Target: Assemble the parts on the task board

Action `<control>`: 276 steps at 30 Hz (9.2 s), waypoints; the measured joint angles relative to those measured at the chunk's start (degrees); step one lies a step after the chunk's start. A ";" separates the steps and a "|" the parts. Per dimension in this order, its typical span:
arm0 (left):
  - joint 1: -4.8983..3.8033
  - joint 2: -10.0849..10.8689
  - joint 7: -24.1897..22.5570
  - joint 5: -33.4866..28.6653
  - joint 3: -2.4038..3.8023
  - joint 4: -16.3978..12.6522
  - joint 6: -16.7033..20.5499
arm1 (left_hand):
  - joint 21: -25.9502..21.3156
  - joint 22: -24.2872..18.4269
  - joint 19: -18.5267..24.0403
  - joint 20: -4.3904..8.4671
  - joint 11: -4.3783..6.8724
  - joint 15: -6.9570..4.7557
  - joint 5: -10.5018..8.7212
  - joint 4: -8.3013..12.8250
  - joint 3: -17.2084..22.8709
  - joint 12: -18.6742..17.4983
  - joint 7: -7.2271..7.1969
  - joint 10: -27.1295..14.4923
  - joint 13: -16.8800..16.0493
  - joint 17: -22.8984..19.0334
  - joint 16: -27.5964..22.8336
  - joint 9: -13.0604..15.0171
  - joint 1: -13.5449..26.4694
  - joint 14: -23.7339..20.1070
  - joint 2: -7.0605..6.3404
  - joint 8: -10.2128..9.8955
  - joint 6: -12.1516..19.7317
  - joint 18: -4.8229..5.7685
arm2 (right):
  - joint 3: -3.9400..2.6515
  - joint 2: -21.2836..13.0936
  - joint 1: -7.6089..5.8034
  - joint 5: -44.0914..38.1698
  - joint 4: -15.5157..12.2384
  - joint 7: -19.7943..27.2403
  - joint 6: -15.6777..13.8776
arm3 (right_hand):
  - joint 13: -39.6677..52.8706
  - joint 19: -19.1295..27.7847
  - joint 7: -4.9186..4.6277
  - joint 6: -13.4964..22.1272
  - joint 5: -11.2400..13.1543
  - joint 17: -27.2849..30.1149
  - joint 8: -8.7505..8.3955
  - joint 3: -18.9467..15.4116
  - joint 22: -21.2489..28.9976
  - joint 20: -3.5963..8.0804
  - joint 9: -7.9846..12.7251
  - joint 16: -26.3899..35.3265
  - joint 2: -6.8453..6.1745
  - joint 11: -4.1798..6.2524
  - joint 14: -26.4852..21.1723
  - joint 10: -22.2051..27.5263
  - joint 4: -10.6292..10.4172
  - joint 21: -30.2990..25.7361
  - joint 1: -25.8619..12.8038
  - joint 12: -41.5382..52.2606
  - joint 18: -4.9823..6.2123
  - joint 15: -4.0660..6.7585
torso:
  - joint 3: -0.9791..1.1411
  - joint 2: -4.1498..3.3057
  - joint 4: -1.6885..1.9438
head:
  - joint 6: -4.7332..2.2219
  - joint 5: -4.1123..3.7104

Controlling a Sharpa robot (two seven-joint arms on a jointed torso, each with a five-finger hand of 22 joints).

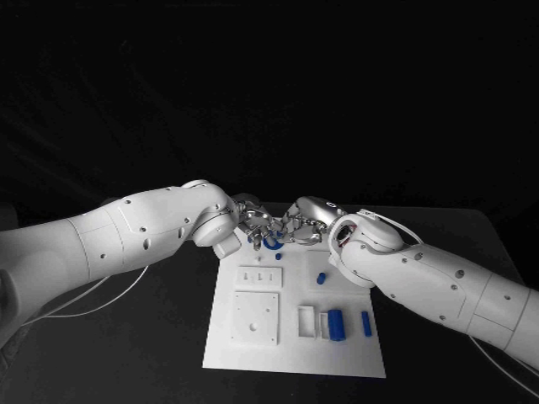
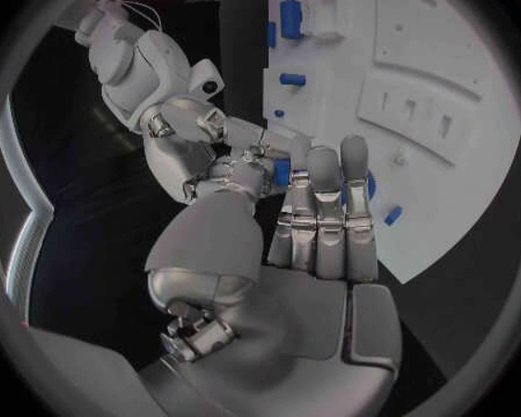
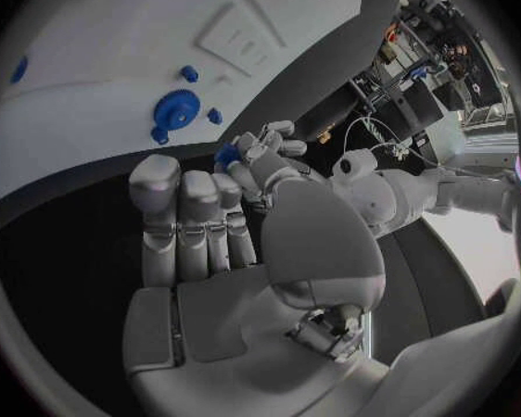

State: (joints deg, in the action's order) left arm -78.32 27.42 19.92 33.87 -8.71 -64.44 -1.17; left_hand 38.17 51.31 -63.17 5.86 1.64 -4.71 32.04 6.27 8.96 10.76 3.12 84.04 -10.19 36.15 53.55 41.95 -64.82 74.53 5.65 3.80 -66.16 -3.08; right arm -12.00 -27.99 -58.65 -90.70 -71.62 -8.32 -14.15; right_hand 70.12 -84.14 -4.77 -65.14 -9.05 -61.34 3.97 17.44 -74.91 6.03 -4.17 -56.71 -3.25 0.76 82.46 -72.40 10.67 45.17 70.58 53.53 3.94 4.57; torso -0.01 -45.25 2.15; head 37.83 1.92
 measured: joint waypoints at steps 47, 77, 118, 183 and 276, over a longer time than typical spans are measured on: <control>5.35 4.38 5.14 13.79 -4.54 -6.81 12.80 | -3.40 17.49 -4.83 2.74 2.16 -2.66 5.53 3.73 1.99 17.27 1.23 0.30 -8.19 2.50 17.28 7.02 4.06 1.25 -2.03 -0.19 -1.35 1.04 | -13.19 -12.08 4.28 26.09 -4.86 14.02 -2.97 | -15.17 0.20 -2.99 12.99 -10.53 6.37 -0.69 -19.47 0.00 -2.46 0.50 4.68 0.40 -2.52 -5.15 10.66 -5.37 -17.27 3.01 -2.55 1.93 -2.07 | 0.80 0.95 -0.35 | 3.18 2.38; 7.37 4.29 8.11 23.23 -4.92 -8.31 14.02 | -8.77 23.60 -7.19 2.43 2.17 -2.76 5.39 3.96 1.76 18.92 1.24 0.29 -8.30 4.59 18.78 7.02 3.96 1.76 -1.93 -0.37 -1.38 1.03 | -14.57 -9.27 3.90 28.23 -2.56 11.81 -3.48 | -16.57 0.20 -3.01 13.58 -10.53 7.59 -0.69 -18.68 0.00 -2.46 0.52 5.39 0.45 -2.51 -5.23 10.66 -5.85 -19.55 2.48 -2.77 2.72 -2.15 | 0.74 0.87 -0.42 | 4.50 2.56; 8.28 3.42 8.88 24.41 -4.87 -7.93 13.73 | -9.81 23.62 -7.58 2.43 2.03 -2.65 5.61 4.05 1.68 19.12 1.24 0.42 -8.31 4.60 18.77 7.03 3.90 2.07 -1.87 -0.18 -1.38 0.99 | -14.58 -8.89 3.89 28.02 -1.81 10.21 -2.70 | -17.08 0.20 -2.97 13.55 -11.14 7.78 -0.69 -18.52 0.00 -2.46 0.52 5.37 0.45 -2.51 -5.23 10.66 -5.69 -20.55 2.48 -2.77 2.62 -2.15 | 0.82 0.86 -0.37 | 4.73 2.54; 8.58 1.29 9.64 25.01 -4.72 -5.09 11.91 | -10.83 23.63 -8.20 2.63 1.12 -2.76 -6.43 -3.11 -4.24 20.85 0.79 1.34 -8.59 4.67 19.87 16.24 -0.71 2.93 -4.52 0.21 -3.11 1.79 | -14.58 -8.40 3.90 27.33 -1.13 9.71 -2.55 | -17.31 0.20 -2.88 13.45 -11.14 7.91 -0.69 -18.52 0.01 -2.46 0.53 5.36 0.45 -2.30 -5.63 10.87 -5.69 -21.49 2.48 -2.77 2.56 -2.13 | 0.82 0.86 -0.38 | 5.22 2.56; 2.51 -5.13 4.47 22.53 1.33 19.73 0.91 | -14.45 23.63 -7.88 1.70 1.63 -1.53 -12.81 -11.86 -8.52 13.64 -2.41 -0.03 -10.89 -2.36 17.63 4.58 0.67 -1.16 -8.14 -0.15 -0.96 2.66 | -14.59 -7.90 3.96 27.38 -0.36 9.64 -2.30 | -17.47 0.20 -2.81 13.38 -13.13 8.08 -0.69 -19.55 0.01 -2.46 0.53 5.51 0.47 -2.50 -5.62 11.06 -6.72 -21.90 1.57 -2.77 2.24 -2.13 | 0.46 -0.68 -1.94 | 2.60 3.20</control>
State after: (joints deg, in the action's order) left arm -75.81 22.29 24.39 56.40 -7.38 -44.72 -0.27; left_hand 23.72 74.94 -71.06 7.56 3.28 -6.24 19.23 -5.59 0.44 24.40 0.72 84.02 -21.07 33.78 71.18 46.53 -64.14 73.37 -2.49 3.65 -67.12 -0.43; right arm -26.59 -35.90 -54.69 -63.33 -71.98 1.32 -16.46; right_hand 52.65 -83.94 -7.58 -51.76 -22.19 -53.25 3.29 -2.11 -74.90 3.58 -3.64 -51.20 -2.78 -1.74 76.84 -61.34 3.95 23.27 72.15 50.76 6.18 2.44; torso 0.45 -45.92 0.21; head 40.43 5.13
